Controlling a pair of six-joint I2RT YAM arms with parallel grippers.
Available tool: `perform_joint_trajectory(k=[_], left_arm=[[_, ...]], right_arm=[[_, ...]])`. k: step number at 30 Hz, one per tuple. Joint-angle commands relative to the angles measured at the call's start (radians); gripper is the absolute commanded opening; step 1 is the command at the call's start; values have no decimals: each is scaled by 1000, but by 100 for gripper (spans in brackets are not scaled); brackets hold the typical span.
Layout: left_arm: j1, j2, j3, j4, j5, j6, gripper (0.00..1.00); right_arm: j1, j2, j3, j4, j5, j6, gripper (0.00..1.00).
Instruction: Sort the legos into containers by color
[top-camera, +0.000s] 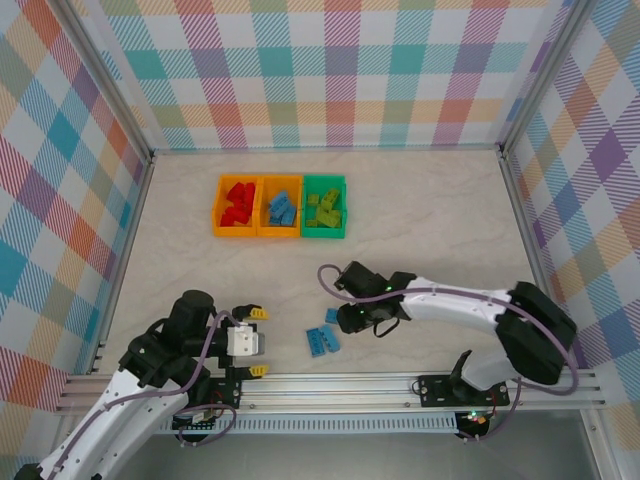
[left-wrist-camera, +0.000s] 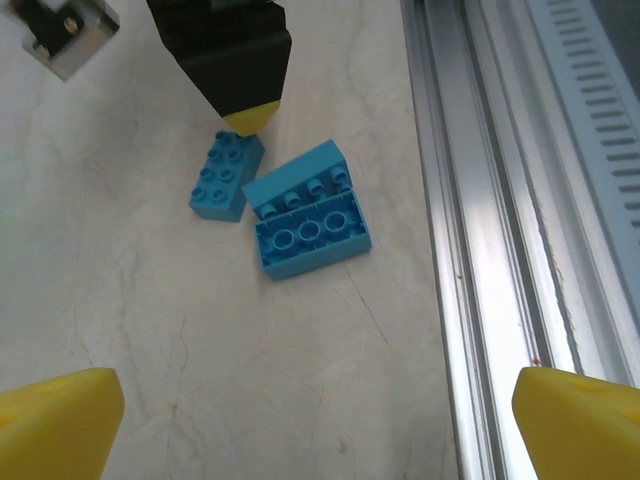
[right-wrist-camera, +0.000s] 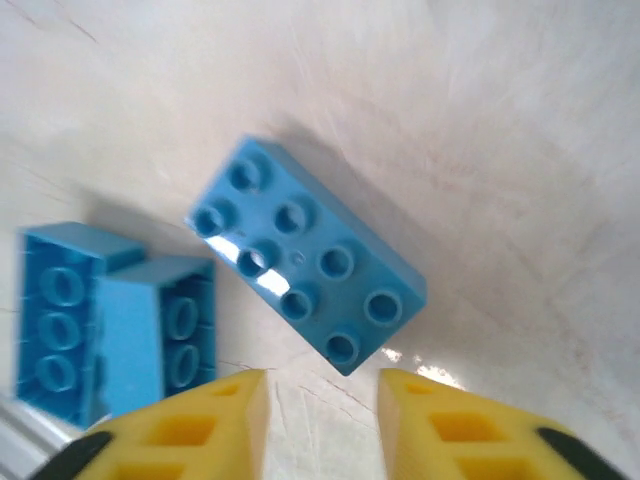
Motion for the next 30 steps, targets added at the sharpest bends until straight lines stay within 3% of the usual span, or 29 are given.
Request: perform_joint_trajectory(k=[1, 3, 4, 5, 7, 11, 18, 23, 30], left_arm=[[-4, -22, -23, 95, 34, -61, 100], [-4, -19, -21, 92, 26, -56, 100], [-4, -18, -21, 92, 23, -55, 100], [-4, -16, -20, 93, 25, -53, 100], [-4, -14, -25, 96, 25, -54, 100], [-4, -16, -27, 91, 25, -47, 100], [-4, -18, -32, 90, 22, -38, 100], [-4, -29, -36, 87, 11, -33, 100], [-4, -45, -44, 91, 2, -31, 100]], right_arm=[[-39, -75, -28, 54, -15, -50, 41], [-61, -83, -20, 31, -7, -77, 42], [-67, -83, -16, 24, -15, -96, 46], [-69, -79, -8, 20, -31, -128, 59], [-69, -56, 16, -8, -63, -186, 64], [-69, 49, 87, -111, -86, -293, 59], [-69, 168, 158, -114, -114, -379, 67], [-69, 253, 199, -105, -155, -395, 57], [-67, 319, 198, -92, -187, -369, 55]])
